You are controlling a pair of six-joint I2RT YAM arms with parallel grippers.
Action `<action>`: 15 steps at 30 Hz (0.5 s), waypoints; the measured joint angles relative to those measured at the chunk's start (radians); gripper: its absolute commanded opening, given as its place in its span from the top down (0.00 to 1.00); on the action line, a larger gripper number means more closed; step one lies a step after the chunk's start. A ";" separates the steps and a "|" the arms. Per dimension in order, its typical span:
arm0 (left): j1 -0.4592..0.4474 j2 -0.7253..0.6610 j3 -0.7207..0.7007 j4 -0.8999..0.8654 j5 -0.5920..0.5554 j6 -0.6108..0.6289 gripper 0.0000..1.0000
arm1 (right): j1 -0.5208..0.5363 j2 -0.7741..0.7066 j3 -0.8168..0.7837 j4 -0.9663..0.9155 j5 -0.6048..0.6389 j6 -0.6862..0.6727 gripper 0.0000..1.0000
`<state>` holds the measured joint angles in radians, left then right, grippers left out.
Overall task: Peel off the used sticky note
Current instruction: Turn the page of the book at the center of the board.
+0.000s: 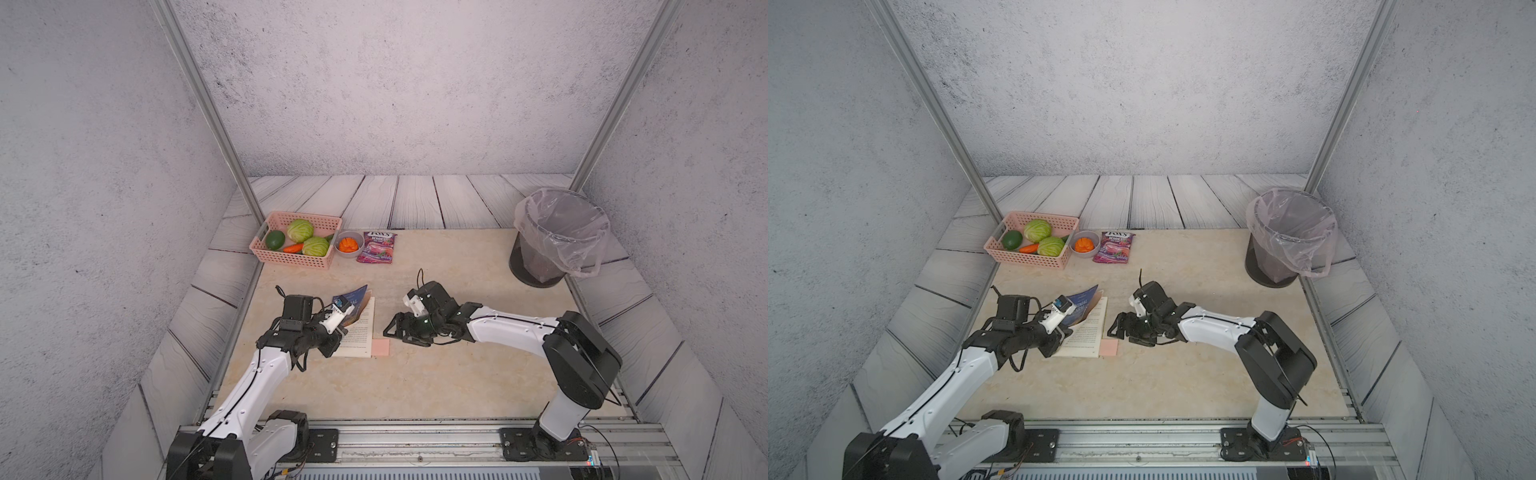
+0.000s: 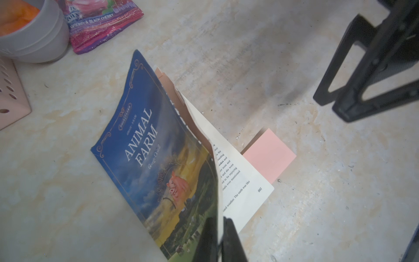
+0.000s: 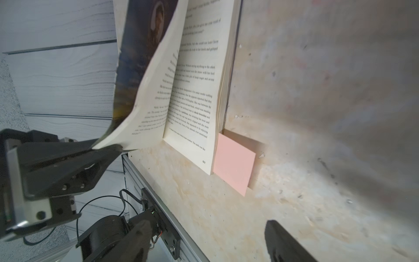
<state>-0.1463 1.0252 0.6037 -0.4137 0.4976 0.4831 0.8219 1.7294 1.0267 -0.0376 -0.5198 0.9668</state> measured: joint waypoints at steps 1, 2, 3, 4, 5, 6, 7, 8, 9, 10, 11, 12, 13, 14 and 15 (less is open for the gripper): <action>0.000 0.000 0.000 0.000 0.000 -0.006 1.00 | 0.008 0.013 0.000 0.029 -0.006 0.016 0.17; 0.000 0.000 0.000 0.001 0.000 -0.013 1.00 | 0.014 0.023 0.000 0.053 -0.011 0.029 0.17; -0.001 0.000 0.000 0.002 0.000 -0.018 1.00 | 0.021 0.032 0.000 0.077 -0.016 0.042 0.17; -0.001 0.000 0.000 0.003 0.000 -0.023 1.00 | 0.027 0.040 0.000 0.093 -0.022 0.052 0.17; -0.001 0.000 0.000 0.003 0.000 -0.028 1.00 | 0.034 0.047 0.003 0.106 -0.027 0.060 0.17; -0.001 0.000 0.000 0.004 0.000 -0.033 1.00 | 0.039 0.055 0.009 0.117 -0.032 0.070 0.17; -0.001 0.000 0.000 0.005 0.000 -0.039 1.00 | 0.043 0.062 0.013 0.130 -0.034 0.076 0.17; -0.001 0.000 0.000 0.006 0.000 -0.042 1.00 | 0.047 0.070 0.018 0.147 -0.038 0.082 0.17; -0.001 0.000 0.000 0.007 0.000 -0.047 1.00 | 0.050 0.077 0.021 0.161 -0.043 0.091 0.18; -0.001 0.000 0.000 0.007 0.000 -0.049 1.00 | 0.054 0.088 0.026 0.176 -0.048 0.100 0.19; -0.001 0.000 0.000 0.007 0.000 -0.053 1.00 | 0.057 0.098 0.030 0.192 -0.052 0.107 0.21; -0.001 0.000 0.000 0.008 -0.001 -0.058 1.00 | 0.061 0.111 0.035 0.206 -0.055 0.114 0.23; -0.001 0.000 0.000 0.008 -0.001 -0.062 1.00 | 0.064 0.124 0.040 0.214 -0.056 0.119 0.24; -0.001 0.000 0.000 0.008 -0.002 -0.064 1.00 | 0.067 0.137 0.046 0.220 -0.056 0.122 0.25; -0.001 0.000 0.000 0.008 -0.002 -0.066 1.00 | 0.070 0.150 0.051 0.226 -0.055 0.123 0.25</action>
<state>-0.1471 1.0252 0.6037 -0.4053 0.4953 0.4168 0.8921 1.8797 1.0779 0.1883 -0.5747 1.0897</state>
